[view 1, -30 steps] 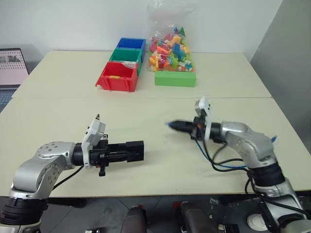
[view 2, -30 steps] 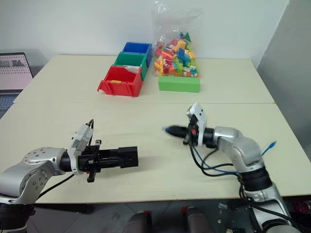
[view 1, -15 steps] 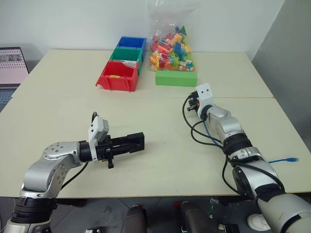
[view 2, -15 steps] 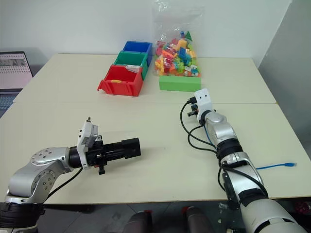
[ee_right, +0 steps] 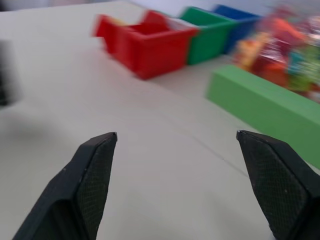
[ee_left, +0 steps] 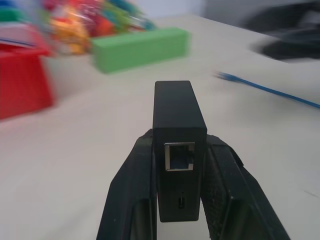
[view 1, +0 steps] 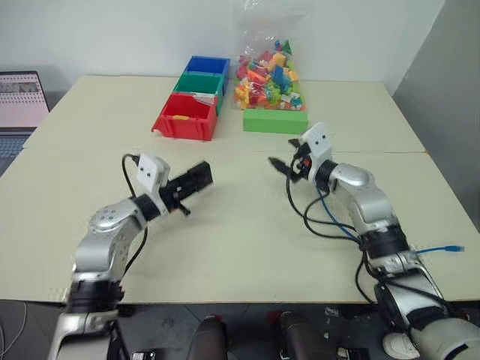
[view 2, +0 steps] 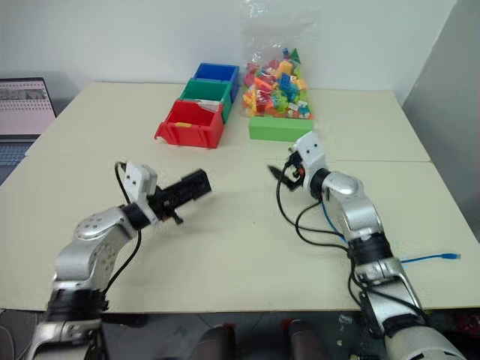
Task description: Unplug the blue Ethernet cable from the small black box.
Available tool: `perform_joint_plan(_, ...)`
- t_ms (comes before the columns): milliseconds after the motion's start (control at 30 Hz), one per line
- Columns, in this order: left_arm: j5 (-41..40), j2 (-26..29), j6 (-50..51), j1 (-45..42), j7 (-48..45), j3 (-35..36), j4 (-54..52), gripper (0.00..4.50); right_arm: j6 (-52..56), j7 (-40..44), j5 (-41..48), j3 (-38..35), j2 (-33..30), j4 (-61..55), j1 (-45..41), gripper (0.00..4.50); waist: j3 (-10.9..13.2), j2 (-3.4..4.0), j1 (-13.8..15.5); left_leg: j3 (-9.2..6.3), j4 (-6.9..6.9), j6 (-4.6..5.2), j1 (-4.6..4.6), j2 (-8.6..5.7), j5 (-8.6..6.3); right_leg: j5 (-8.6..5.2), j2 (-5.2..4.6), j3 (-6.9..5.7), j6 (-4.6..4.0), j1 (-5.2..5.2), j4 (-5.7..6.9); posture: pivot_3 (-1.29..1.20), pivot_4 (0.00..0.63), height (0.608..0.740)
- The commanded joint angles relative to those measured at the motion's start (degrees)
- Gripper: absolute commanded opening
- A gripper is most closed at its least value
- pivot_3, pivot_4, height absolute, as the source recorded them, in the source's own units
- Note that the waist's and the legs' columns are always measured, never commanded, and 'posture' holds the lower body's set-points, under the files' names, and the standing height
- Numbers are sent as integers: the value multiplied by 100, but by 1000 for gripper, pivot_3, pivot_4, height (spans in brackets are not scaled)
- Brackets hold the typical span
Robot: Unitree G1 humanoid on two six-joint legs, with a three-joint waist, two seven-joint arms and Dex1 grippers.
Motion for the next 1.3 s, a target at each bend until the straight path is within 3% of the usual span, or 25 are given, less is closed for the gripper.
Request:
perform_joint_plan(33,756,-195,-1156,-513,1062,170,1159,786,760,404,450,115,-186,-1284,140,3908,0,0,5,0,1,0,1,0,0,0,-1,-1,0,0,1,0,150,740)
perform_joint_plan(200,1153,-398,-1977,-952,1600,112,2585,786,1390,90,423,236,-83,-1687,157,3908,-2,-4,22,-1,4,0,0,-3,0,2,-3,-16,3,3,1,0,150,740)
perform_joint_plan(433,1201,-440,-2354,-984,1446,110,3463,786,1701,-87,337,338,-49,-1909,177,3908,-3,-5,46,-1,4,-1,-3,-4,0,2,-4,-22,3,3,0,0,150,740)
perform_joint_plan(500,1044,-451,-2289,-907,1295,196,3469,1491,1743,-123,325,346,-44,-1957,191,3942,-3,-5,45,0,4,-1,-1,-4,1,2,-3,-21,3,3,1,0,150,740)
perform_joint_plan(633,918,-473,-2217,-793,1169,227,3320,2255,1797,-183,342,348,-1,-1983,193,3942,-3,-5,43,0,4,-1,-1,-3,1,2,-3,-23,3,3,1,0,150,740)
perform_joint_plan(867,828,-481,-1725,-388,1244,272,2564,3675,1824,-325,336,379,96,-2007,263,3942,-3,-5,40,-1,4,-1,-1,-3,1,2,-3,-22,3,3,1,0,150,740)
perform_joint_plan(1067,760,-173,-368,437,1262,282,950,3675,1891,-543,352,269,95,-2135,627,3942,-4,-6,1,-1,3,-2,0,0,1,2,-3,-20,3,4,2,0,150,740)
perform_joint_plan(1133,882,127,-58,824,1090,204,258,3675,1864,-606,381,119,42,-2189,811,3942,-5,-8,-24,-1,2,-2,3,0,1,2,-3,-16,3,5,3,0,150,740)
perform_joint_plan(1300,303,826,648,1462,471,700,-911,3675,1607,-622,394,-382,-274,-2098,1135,3942,-2,-6,-54,-4,-1,-2,5,-1,1,-5,-6,-4,14,6,3,0,150,740)
